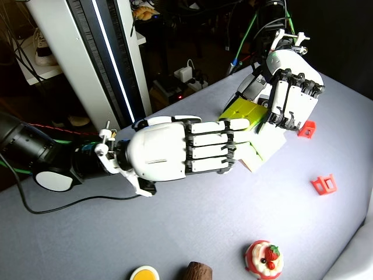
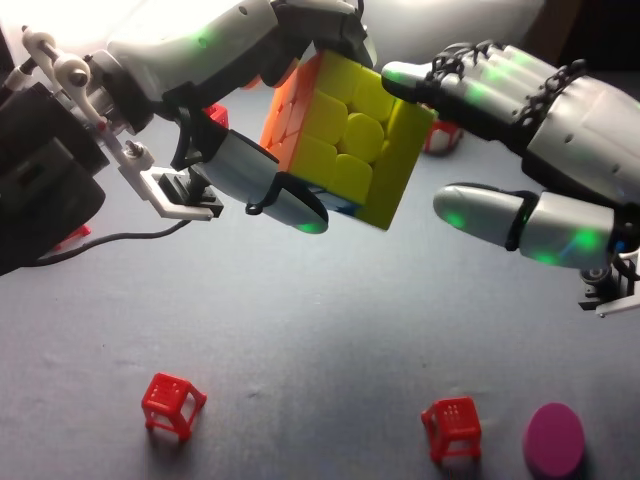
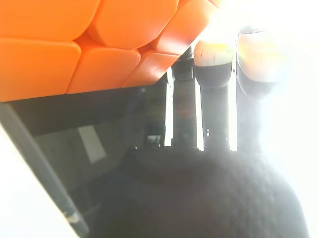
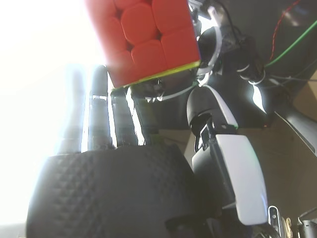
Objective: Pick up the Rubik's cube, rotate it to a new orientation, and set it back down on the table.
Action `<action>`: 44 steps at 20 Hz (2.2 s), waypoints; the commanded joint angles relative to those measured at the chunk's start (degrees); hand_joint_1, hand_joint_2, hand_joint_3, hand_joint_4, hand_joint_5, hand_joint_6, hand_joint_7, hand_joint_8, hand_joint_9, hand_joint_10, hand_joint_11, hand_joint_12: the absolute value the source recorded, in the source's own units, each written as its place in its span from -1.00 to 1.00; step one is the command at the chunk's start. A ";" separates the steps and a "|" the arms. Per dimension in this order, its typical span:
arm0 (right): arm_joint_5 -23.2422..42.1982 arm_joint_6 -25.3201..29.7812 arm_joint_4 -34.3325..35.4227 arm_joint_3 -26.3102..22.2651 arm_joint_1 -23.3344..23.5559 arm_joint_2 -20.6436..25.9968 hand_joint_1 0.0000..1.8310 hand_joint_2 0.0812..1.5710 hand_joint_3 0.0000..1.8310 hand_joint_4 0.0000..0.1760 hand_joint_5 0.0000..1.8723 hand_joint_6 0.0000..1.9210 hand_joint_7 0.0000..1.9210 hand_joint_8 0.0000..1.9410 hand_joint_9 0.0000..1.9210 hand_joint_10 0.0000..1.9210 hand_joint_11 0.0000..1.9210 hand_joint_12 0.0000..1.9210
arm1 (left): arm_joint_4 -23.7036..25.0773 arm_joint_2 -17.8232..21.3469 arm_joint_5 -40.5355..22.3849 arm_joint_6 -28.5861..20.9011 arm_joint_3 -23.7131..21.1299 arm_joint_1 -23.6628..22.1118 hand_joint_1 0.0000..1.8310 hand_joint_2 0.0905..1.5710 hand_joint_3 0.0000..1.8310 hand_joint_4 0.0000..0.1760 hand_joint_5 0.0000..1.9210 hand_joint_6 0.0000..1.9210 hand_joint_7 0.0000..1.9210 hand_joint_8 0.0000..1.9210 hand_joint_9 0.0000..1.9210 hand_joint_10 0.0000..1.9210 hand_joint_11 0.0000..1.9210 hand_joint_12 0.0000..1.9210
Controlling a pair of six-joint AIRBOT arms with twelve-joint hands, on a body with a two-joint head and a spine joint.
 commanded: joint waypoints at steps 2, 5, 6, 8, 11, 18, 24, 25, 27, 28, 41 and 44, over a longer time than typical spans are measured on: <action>7.22 0.34 1.45 -0.29 -0.59 0.12 -0.82 0.76 -1.00 -1.00 -1.00 -0.92 -1.00 -0.35 -1.00 0.61 -1.00 1.00 | -3.00 0.28 -9.89 -0.72 -0.05 -0.81 0.33 -0.27 0.42 -1.00 -0.04 0.62 -0.07 1.00 0.14 1.00 0.29 1.00; 7.83 0.34 3.38 -0.28 -0.83 0.47 -0.84 0.76 -1.00 -1.00 -0.99 -0.62 -0.97 -0.52 -1.00 0.12 -1.00 0.65 | -3.00 0.30 -9.99 -0.72 -0.08 -0.72 0.31 -0.26 0.44 -1.00 -0.05 0.69 -0.08 1.00 0.11 1.00 0.27 1.00; 8.09 0.34 3.75 -0.17 -0.85 0.52 -0.84 0.75 -1.00 -1.00 -1.00 -0.52 -0.97 -0.52 -1.00 0.05 -1.00 0.55 | -3.01 0.30 -10.02 -0.72 -0.09 -0.72 0.30 -0.24 0.42 -1.00 -0.06 0.72 -0.10 1.00 0.08 1.00 0.24 1.00; 8.62 0.34 4.45 0.02 -0.89 0.53 -0.92 0.78 -0.99 -1.00 -1.00 -0.46 -0.96 -0.51 -1.00 0.00 -1.00 0.52 | -3.01 0.30 -10.09 -0.72 -0.10 -0.71 0.31 -0.26 0.44 -1.00 -0.07 0.71 -0.07 1.00 0.16 1.00 0.33 1.00; 8.69 0.34 5.23 0.32 -1.04 0.58 -0.84 0.75 -1.00 -1.00 -1.00 -0.51 -0.99 -0.56 -1.00 -0.11 -1.00 0.54 | -3.05 0.30 -10.38 -0.73 -0.12 -0.63 0.31 -0.27 0.47 -1.00 -0.06 0.73 -0.07 1.00 0.14 1.00 0.29 1.00; 7.58 0.34 5.58 1.17 -2.13 -0.03 -0.98 0.81 -1.00 -1.00 -1.00 -0.78 -1.00 -1.00 -1.00 -0.77 -1.00 0.01 | -2.89 0.28 -10.64 -0.72 -0.34 -0.69 0.32 -0.38 0.64 -1.00 0.02 0.79 0.01 1.00 0.19 1.00 0.35 1.00; 6.73 0.34 3.76 1.01 -2.71 -0.43 -0.92 0.77 -1.00 -1.00 -1.00 -1.00 -0.95 -1.00 -1.00 -0.16 -1.00 0.72 | -2.92 0.28 -10.87 -0.72 -0.34 -0.71 0.35 -0.45 0.71 -1.00 0.07 0.73 0.07 1.00 0.29 1.00 0.43 1.00; 6.57 0.34 3.33 0.89 -2.71 -0.43 -0.95 0.79 -1.00 -1.00 -1.00 -1.00 -0.94 -0.99 -1.00 0.00 -1.00 0.80 | -2.92 0.28 -10.87 -0.72 -0.34 -0.71 0.35 -0.45 0.71 -1.00 0.05 0.72 0.09 1.00 0.34 1.00 0.48 1.00; 6.40 0.34 2.47 0.54 -2.72 -0.43 -0.94 0.79 -1.00 -1.00 -1.00 -1.00 -0.93 -0.99 -1.00 0.20 -1.00 0.95 | -3.00 0.28 -10.85 -0.67 -0.32 -0.70 0.34 -0.42 0.67 -1.00 0.04 0.73 0.05 1.00 0.26 1.00 0.41 1.00; 6.40 0.34 2.10 0.33 -2.72 -0.42 -0.93 0.79 -1.00 -1.00 -1.00 -1.00 -0.92 -0.99 -1.00 0.28 -1.00 0.98 | -3.04 0.28 -10.80 -0.63 -0.31 -0.69 0.34 -0.39 0.61 -1.00 0.04 0.69 0.00 1.00 0.19 1.00 0.34 1.00; 5.85 0.34 -3.11 -2.60 -2.80 0.07 -0.94 0.78 -0.99 -1.00 -1.00 0.34 -0.95 0.50 -1.00 0.65 -1.00 1.00 | -4.86 -0.06 -11.15 -0.26 0.05 -0.45 0.31 -0.30 0.52 -1.00 -0.03 0.77 -0.07 1.00 0.10 1.00 0.23 1.00; 5.63 0.34 -4.11 -2.40 -3.27 -0.79 -0.93 0.79 -1.00 -1.00 -0.99 0.32 -0.94 0.51 -1.00 0.66 -1.00 0.95 | -5.25 -0.19 -11.39 -0.25 0.10 -0.47 0.29 -0.27 0.52 -0.63 -0.04 0.84 -0.09 1.00 0.08 1.00 0.22 1.00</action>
